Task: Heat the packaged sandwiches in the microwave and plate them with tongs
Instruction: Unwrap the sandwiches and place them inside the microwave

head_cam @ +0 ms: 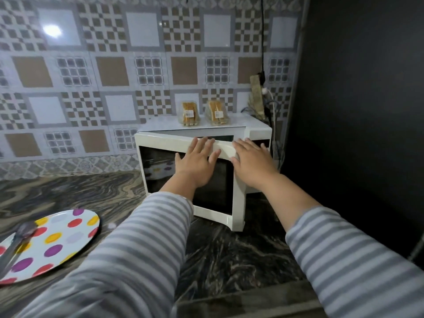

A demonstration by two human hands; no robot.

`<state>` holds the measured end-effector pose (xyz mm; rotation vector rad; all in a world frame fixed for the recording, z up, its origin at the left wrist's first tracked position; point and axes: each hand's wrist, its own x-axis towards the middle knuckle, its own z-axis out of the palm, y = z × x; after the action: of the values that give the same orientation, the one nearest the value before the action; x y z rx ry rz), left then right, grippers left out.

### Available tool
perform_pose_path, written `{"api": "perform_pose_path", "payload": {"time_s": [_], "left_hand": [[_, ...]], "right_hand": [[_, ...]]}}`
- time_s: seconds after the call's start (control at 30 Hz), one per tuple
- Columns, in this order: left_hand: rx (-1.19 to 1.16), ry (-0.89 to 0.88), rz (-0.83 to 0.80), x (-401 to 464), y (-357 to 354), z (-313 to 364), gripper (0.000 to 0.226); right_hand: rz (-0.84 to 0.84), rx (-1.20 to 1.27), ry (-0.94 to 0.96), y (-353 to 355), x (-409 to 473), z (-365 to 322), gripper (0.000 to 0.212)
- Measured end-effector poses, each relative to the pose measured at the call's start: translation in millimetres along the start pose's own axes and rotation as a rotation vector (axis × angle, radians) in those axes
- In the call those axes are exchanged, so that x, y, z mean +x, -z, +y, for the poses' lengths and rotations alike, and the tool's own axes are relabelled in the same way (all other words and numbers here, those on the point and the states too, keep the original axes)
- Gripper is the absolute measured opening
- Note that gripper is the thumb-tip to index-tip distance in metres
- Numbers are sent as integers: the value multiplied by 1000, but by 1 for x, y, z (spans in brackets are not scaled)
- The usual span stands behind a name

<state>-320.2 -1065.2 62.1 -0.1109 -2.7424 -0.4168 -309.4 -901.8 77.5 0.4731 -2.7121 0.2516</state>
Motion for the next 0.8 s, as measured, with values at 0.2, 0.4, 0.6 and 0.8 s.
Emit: {"api": "perform_pose_path", "payload": {"time_s": [0.2, 0.4, 0.6, 0.8], "left_hand": [[6, -54, -7, -46, 27, -28, 57], [-31, -48, 12, -86, 52, -54, 61], [-37, -35, -49, -114, 83, -82, 62], [-17, -33, -147, -135, 119, -116, 52]], "right_hand": [[131, 146, 5, 19, -42, -47, 40], [70, 215, -53, 32, -60, -88, 49], [-77, 223, -16, 38, -71, -123, 39], [-57, 241, 82, 37, -76, -163, 39]]}}
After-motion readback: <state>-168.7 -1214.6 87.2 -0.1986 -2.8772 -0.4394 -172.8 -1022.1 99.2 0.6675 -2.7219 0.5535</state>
